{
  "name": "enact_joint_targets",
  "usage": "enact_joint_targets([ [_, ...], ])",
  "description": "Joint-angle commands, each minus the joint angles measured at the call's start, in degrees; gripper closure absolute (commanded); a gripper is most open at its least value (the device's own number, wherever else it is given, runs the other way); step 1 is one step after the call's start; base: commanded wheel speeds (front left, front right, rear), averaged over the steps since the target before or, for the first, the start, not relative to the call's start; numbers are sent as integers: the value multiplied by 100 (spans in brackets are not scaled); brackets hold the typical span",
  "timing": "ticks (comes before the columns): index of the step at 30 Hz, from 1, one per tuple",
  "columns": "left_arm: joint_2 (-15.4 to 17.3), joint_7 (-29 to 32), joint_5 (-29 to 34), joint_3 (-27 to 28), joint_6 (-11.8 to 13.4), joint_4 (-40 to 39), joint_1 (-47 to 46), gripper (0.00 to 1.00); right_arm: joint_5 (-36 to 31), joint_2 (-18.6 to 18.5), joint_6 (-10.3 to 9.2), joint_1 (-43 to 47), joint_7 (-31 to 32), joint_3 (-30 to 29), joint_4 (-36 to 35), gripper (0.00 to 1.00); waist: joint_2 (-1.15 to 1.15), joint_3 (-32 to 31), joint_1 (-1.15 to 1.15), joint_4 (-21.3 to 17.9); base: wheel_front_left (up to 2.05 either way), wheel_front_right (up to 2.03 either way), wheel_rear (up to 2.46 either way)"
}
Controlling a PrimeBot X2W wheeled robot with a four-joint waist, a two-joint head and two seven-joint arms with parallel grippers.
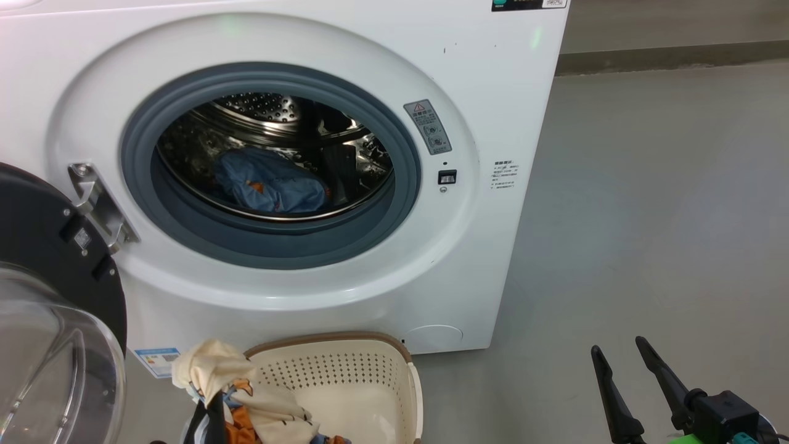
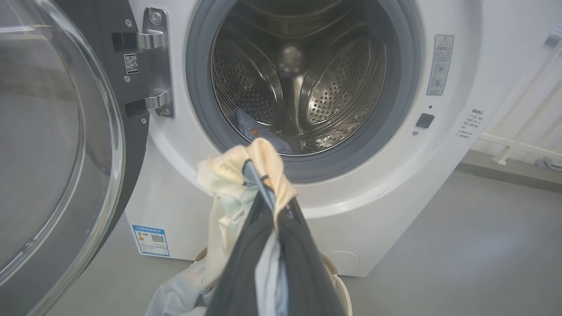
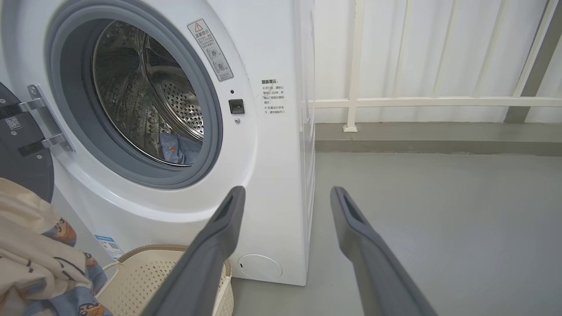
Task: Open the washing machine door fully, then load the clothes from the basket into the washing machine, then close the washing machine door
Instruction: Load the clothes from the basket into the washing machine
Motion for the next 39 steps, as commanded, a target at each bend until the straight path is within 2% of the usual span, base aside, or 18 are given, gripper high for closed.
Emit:
enact_joint_targets([
  [1, 45, -5, -7, 175, 37, -194, -155, 100, -22, -31, 51, -86, -28, 105, -159, 0, 0, 4, 0, -1, 0, 0, 0],
  [13, 72, 52, -26, 99, 29, -261, -367, 100, -26, 30, 51, -171, -28, 178, -181, 0, 0, 147, 0, -163, 0, 0, 0],
  [22, 66, 56, -58, 106, 33, -90, -925, 100, -5, 121, 51, -331, -28, 258, -259, 0, 0, 451, 0, -562, 0, 0, 0],
  [31, 231, 87, -48, 369, 101, 112, -2098, 100, 51, 283, 51, -634, -28, 344, -402, 0, 0, 1075, 0, -1084, 0, 0, 0],
  [39, 449, 153, 12, 675, 287, 626, -3543, 100, 139, 381, 51, -946, -28, 449, -441, 0, 0, 1688, 0, -1481, 0, 0, 0],
])
